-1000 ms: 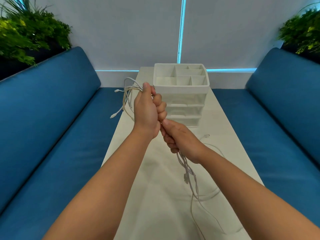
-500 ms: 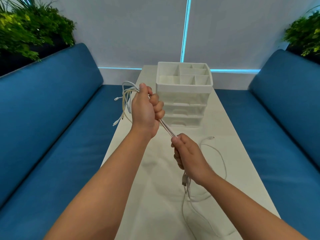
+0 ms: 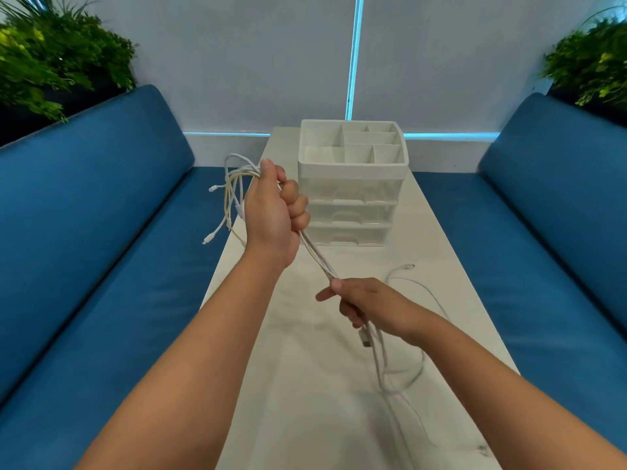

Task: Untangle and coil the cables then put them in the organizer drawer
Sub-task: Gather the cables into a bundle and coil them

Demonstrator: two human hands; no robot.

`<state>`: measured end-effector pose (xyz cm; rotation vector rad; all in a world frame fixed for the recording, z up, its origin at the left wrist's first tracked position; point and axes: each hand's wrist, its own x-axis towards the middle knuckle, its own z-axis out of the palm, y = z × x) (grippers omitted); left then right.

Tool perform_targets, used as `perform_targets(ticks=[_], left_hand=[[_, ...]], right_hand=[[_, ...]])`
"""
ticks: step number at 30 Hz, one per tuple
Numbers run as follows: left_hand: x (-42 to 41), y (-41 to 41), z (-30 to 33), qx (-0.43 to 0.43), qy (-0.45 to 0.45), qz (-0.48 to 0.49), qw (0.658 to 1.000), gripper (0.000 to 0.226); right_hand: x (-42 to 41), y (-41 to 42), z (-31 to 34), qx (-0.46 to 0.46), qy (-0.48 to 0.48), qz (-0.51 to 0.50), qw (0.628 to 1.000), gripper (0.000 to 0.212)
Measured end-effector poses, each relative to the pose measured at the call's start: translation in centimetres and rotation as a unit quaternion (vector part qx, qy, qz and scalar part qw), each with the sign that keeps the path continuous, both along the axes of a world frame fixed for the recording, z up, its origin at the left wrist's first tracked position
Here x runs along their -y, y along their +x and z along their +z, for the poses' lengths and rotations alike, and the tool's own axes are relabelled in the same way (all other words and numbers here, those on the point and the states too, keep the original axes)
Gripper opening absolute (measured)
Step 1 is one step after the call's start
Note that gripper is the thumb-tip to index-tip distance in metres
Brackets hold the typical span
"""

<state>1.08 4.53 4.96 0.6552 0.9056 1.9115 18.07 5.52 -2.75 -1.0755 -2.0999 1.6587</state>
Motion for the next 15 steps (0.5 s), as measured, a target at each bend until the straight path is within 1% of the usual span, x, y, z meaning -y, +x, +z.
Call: perform_targets(ticks=[3, 4, 5, 7, 9, 10, 13, 15], left_hand=[[-0.2, -1.0, 1.1, 0.009, 0.018, 0.003, 1.0, 0.039], [-0.2, -1.0, 1.2, 0.002, 0.02, 0.001, 1.0, 0.038], [-0.2, -0.9, 1.2, -0.01, 0.02, -0.001, 1.0, 0.038], [-0.2, -0.5, 0.8, -0.028, 0.012, -0.002, 1.0, 0.038], [-0.2, -0.2, 0.4, -0.023, 0.006, 0.004, 1.0, 0.038], [-0.2, -0.3, 0.2, -0.013, 0.005, 0.011, 1.0, 0.038], [-0.1, -0.8, 0.0, 0.011, 0.0, 0.03, 0.999, 0.038], [0.0, -0.8, -0.2, 0.014, -0.005, 0.032, 0.999, 0.038]], right_hand=[[0.5, 0.5, -0.3, -0.06, -0.075, 0.034, 0.995, 0.04], [0.6, 0.4, -0.5, -0.07, -0.077, 0.028, 0.994, 0.038], [0.5, 0.3, -0.5, -0.064, -0.061, 0.011, 0.996, 0.037], [0.2, -0.2, -0.8, -0.021, 0.009, -0.039, 0.999, 0.035], [-0.1, -0.5, -1.3, 0.025, 0.1, -0.079, 0.991, 0.035], [-0.1, -0.5, -1.5, 0.027, 0.112, -0.081, 0.99, 0.036], [0.3, 0.2, -2.2, -0.026, 0.025, -0.048, 0.998, 0.041], [0.2, 0.8, -3.0, -0.032, 0.02, -0.027, 0.999, 0.038]])
